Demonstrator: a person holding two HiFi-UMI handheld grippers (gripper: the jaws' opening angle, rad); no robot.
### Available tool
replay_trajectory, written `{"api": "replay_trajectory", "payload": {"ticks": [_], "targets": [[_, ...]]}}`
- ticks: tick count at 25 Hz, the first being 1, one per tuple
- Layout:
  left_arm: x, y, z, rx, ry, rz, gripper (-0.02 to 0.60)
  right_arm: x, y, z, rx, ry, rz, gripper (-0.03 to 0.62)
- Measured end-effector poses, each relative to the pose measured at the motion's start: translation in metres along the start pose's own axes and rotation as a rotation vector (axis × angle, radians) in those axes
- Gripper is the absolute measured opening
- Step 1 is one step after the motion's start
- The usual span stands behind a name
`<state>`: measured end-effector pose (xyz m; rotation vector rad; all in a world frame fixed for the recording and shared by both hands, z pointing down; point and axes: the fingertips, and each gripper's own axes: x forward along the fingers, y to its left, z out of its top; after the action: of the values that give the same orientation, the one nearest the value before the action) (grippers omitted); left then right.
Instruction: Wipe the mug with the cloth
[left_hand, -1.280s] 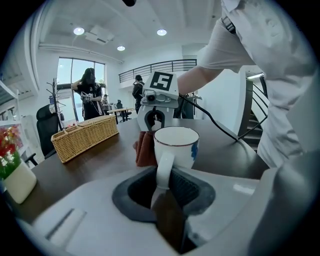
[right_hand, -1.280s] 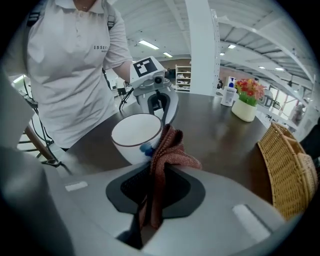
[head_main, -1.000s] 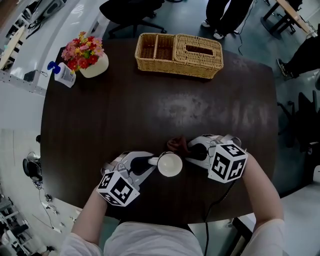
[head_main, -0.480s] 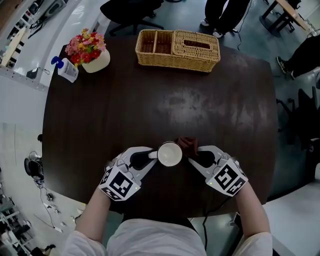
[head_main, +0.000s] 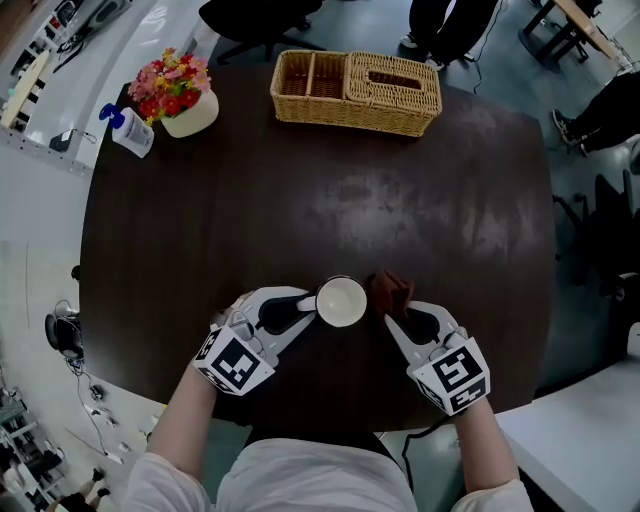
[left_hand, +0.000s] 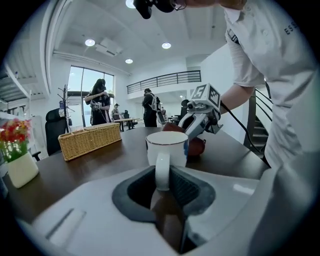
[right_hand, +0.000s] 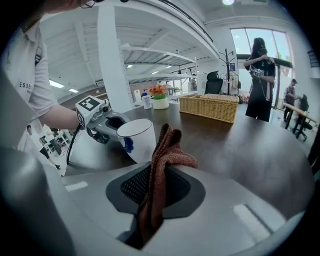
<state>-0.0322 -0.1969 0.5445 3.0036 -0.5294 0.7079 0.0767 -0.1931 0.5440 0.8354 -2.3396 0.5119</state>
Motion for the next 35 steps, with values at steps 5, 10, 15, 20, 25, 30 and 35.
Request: {"api": "replay_trajectory", "payload": {"ticks": [5, 10, 15, 20, 25, 30, 35], "targets": [[0.0, -0.002, 0.004, 0.012, -0.02, -0.058, 0.072, -0.007, 0.005, 0.005, 0.042, -0.028, -0.021, 0.081], [-0.003, 0.0, 0.018, -0.039, -0.075, -0.024, 0.069, -0.01, 0.002, 0.007, 0.057, -0.03, -0.038, 0.081], [-0.018, 0.001, 0.054, -0.099, -0.191, 0.0, 0.068, -0.022, -0.008, 0.005, 0.105, -0.022, -0.08, 0.083], [-0.037, -0.002, 0.11, -0.177, -0.269, 0.025, 0.069, -0.034, -0.005, 0.023, 0.148, -0.099, -0.086, 0.081], [-0.052, 0.0, 0.159, -0.224, -0.311, 0.051, 0.068, -0.035, 0.007, 0.051, 0.194, -0.227, -0.046, 0.081], [-0.056, -0.005, 0.18, -0.211, -0.33, 0.066, 0.067, -0.04, 0.034, 0.077, 0.196, -0.336, 0.024, 0.083], [-0.061, -0.004, 0.188, -0.229, -0.37, 0.065, 0.066, -0.043, 0.05, 0.088, 0.169, -0.386, 0.087, 0.083]]}}
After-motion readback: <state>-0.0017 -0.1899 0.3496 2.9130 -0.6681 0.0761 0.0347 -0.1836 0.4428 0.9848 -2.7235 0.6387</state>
